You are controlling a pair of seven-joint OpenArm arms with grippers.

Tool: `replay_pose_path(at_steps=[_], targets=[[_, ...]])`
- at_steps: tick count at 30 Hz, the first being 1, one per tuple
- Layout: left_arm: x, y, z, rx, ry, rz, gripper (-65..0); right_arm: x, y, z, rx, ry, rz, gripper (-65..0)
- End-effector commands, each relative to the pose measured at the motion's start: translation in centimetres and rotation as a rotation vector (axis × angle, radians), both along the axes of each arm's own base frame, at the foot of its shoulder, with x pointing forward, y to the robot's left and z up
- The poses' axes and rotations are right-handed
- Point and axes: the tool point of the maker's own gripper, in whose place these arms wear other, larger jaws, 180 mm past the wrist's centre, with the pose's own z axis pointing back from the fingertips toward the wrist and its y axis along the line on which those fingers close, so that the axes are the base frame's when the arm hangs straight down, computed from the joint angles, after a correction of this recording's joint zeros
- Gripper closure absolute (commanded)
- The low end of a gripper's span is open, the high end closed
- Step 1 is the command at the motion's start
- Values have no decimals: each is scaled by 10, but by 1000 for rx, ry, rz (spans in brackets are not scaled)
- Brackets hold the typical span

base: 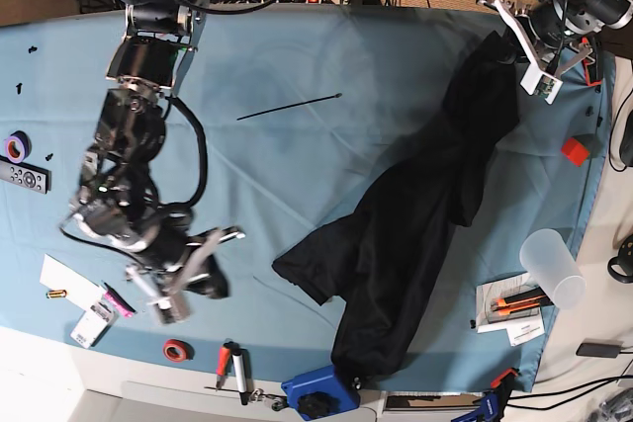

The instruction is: Layout the t-shirt on the table in an organized manner, then fold the t-shirt properly

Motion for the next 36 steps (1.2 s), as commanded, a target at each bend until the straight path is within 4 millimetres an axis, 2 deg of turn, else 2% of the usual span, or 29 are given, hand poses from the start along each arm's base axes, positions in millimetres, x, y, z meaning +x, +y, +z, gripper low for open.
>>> replay_pose_path(at_steps=[1,3,4,8,11,14,17,21,22,24,25,27,29,33,36], targets=[[3,0,6,3,-27,-10,0,3,17,18,7,-61,53,-125],[3,0,6,3,-28,-10,0,-2,52,16,4,-70,143,-212],[3,0,6,2,-29,-9,0,-4,71,15,3,-80,182,-224],[3,0,7,2,-30,-10,0,-9,140,-5,-10,-62,276,-224],[3,0,7,2,-30,-10,0,-8,173,-29,-44,-11,290,-224],[3,0,6,3,-27,-10,0,1,177,-58,-132,56,195,-224],[3,-1,6,-1,-29,-8,0,-2,180,-82,-171,104,194,-224],[3,-4,6,-16,-31,1,0,0,178,-99,-197,123,175,-218],[3,-5,6,-22,-35,3,0,0,178,-101,-197,122,175,-182],[4,-8,7,-37,-43,9,0,0,176,-102,-203,130,170,-41],[4,-9,7,-46,-44,8,0,2,173,-101,-223,132,159,0],[4,-10,7,-49,-43,7,0,8,165,-96,-275,125,138,0],[3,-10,7,-46,-39,6,0,16,162,-78,-283,77,115,0],[3,-10,7,-48,-40,6,0,29,163,-10,-233,-86,74,0],[3,-10,7,-47,-40,6,0,32,151,36,-197,-173,25,0]])
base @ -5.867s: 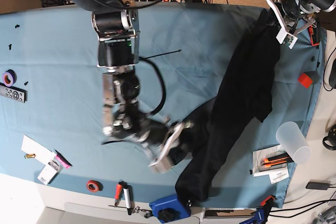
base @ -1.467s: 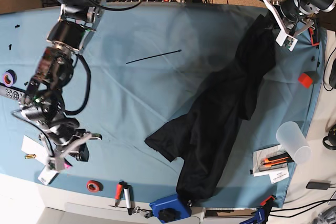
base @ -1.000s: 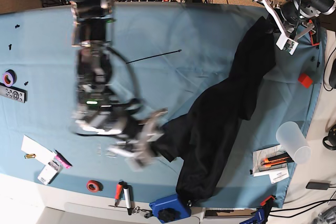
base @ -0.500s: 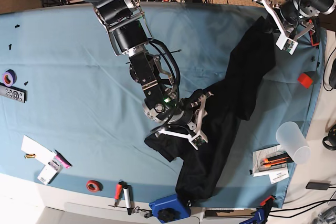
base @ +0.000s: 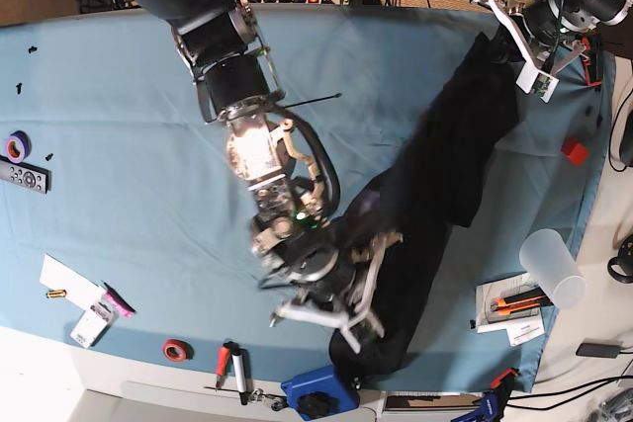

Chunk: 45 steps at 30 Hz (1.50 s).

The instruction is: Layout the t-shirt on the table in an organized manner, then fold the t-shirt properly

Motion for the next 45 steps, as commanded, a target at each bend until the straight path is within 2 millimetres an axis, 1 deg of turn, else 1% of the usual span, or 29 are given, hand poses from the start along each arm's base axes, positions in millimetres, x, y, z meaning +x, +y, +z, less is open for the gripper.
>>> replay_pose_path(at_steps=[1,3,5,10,14,17,20,24,27,28,30,32,35,36,40,42,45], targets=[[3,-1,7,-4,-27,-7,0,8,-6,34,38,-81,-23,0],[3,-1,7,-4,-28,-7,0,11,-24,50,79,-115,-72,0],[5,-1,8,-4,-38,-5,0,15,-47,59,114,-126,-134,0],[17,2,15,5,-90,-4,0,18,-112,70,162,-132,-295,0],[34,1,26,4,-149,-6,0,8,-163,78,134,-170,-397,0],[45,1,33,3,-187,-7,0,-11,-189,79,97,-199,-444,0],[53,-3,40,-18,-222,-14,0,-38,-207,71,48,-214,-471,0],[61,-17,54,-60,-295,-93,0,-83,-224,52,-16,-190,-505,0],[64,-22,60,-96,-314,-101,0,-114,-238,36,-65,-156,-531,0],[64,-23,61,-102,-316,-103,0,-121,-243,32,-81,-144,-541,0],[63,-24,61,-108,-316,-104,0,-128,-252,25,-107,-128,-554,0],[63,-24,61,-108,-317,-104,0,-126,-258,20,-117,-127,-554,0],[64,-24,62,-111,-324,-103,0,-113,-258,4,-98,-115,-529,0],[64,-25,63,-113,-326,-103,0,-107,-258,-6,-87,-101,-521,0],[64,-24,63,-112,-326,-102,0,-89,-263,-53,-85,19,-491,0],[65,-25,63,-113,-328,-102,0,-73,-266,-66,-75,45,-481,0],[66,-25,65,-118,-340,-100,0,-39,-267,-68,-25,36,-464,0]])
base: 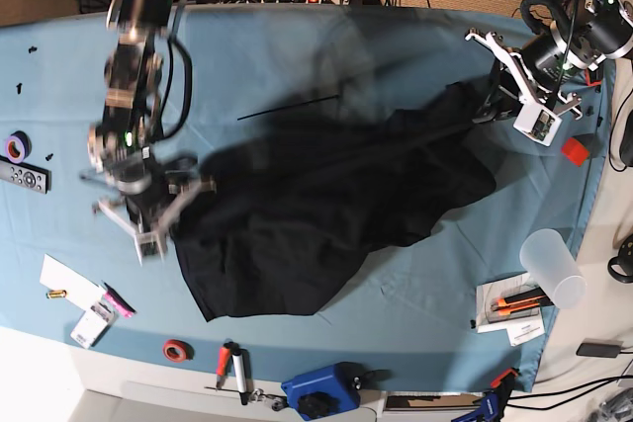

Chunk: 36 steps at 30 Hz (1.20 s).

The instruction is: Layout the t-shirt on the table in an organized manner, then fold the t-shirt properly

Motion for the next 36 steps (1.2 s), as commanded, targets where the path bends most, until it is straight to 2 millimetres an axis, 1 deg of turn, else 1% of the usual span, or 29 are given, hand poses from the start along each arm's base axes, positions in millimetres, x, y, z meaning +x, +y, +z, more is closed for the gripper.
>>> replay_pose_path(at_steps=[1,3,4,6,7,8,9,10,11,12,16,18,19,20,22,25,26,31,33,36], targets=[[3,2,7,9,-29,2,0,21,-11,26,-3,-79,-30,0],[3,2,7,8,-29,2,0,39,-9,30,59,-68,-30,0],[3,2,7,9,-29,1,0,45,-7,32,81,-52,-31,0],[3,2,7,9,-28,2,0,49,-1,37,103,-8,-1,0],[3,2,7,9,-28,2,0,50,6,41,105,9,44,0],[3,2,7,9,-29,2,0,52,13,45,107,20,89,-39],[3,2,7,9,-28,2,0,54,18,52,109,14,122,-98],[3,2,7,9,-28,2,0,58,19,59,107,-3,134,-152],[3,2,6,9,-27,2,0,62,20,67,108,-30,137,-188],[3,2,6,10,-27,2,0,68,21,78,111,-68,141,-195],[3,2,7,8,-28,2,0,91,24,134,119,-262,161,-195],[3,2,7,9,-28,2,0,96,22,148,110,-273,156,-195],[3,2,6,8,-28,3,0,96,20,150,105,-252,148,-195],[3,2,6,7,-27,3,0,95,18,148,99,-219,140,-195],[3,2,6,7,-27,3,0,88,15,134,94,-127,121,-195],[2,2,6,9,-25,3,0,66,6,103,62,41,91,-194],[2,2,6,8,-26,3,0,58,0,94,47,80,77,-194],[2,2,6,8,-26,3,0,23,-29,44,52,197,-6,-194],[3,2,6,8,-26,3,0,8,-36,25,65,239,-30,-194],[2,2,6,8,-26,3,0,-11,-44,2,81,292,-58,-195]])
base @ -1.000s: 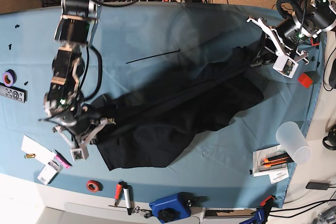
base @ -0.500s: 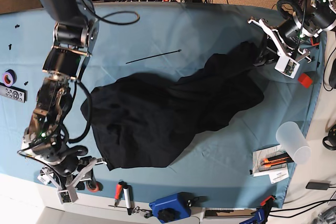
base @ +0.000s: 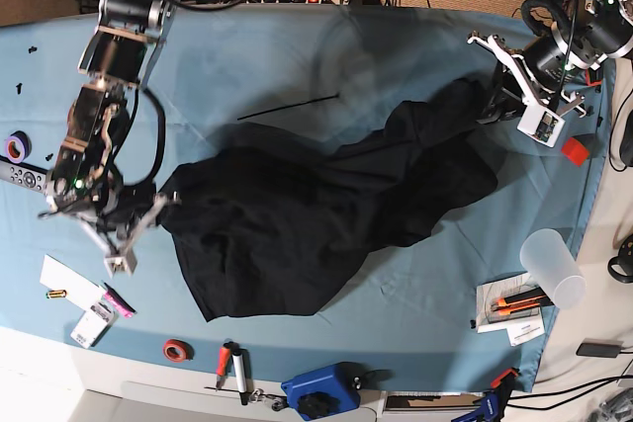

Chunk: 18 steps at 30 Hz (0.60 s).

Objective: Layout the t-shirt on the table in an organized manner, then fold the t-shirt properly
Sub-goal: 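Drag the held shirt edge away from the left gripper with the right gripper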

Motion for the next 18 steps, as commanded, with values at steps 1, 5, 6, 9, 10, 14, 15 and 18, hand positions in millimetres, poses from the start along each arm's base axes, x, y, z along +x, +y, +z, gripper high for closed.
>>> replay_pose_path(at_steps=[1,5,6,9,10,14,15,18], targets=[[3,0,9,-7,-36,-4,0,7,-6,14,-4,-56,-10,-195],[3,-1,9,-8,-37,-4,0,9,-1,5,37,-178,-13,-194],[3,-1,9,-8,-37,-4,0,9,-2,1,45,-199,-26,-194],[3,-1,9,-8,-36,-4,0,2,-4,-18,50,-153,-58,-194],[3,-1,9,-8,-36,-4,0,0,-4,-25,52,-133,-58,-194],[3,-1,9,-8,-36,-4,0,-1,1,-45,74,-96,-50,-194],[3,-1,9,-8,-36,-4,0,-1,3,-50,79,-88,-46,-194],[3,-1,9,-8,-36,-4,0,-2,10,-67,96,-64,-32,-193]])
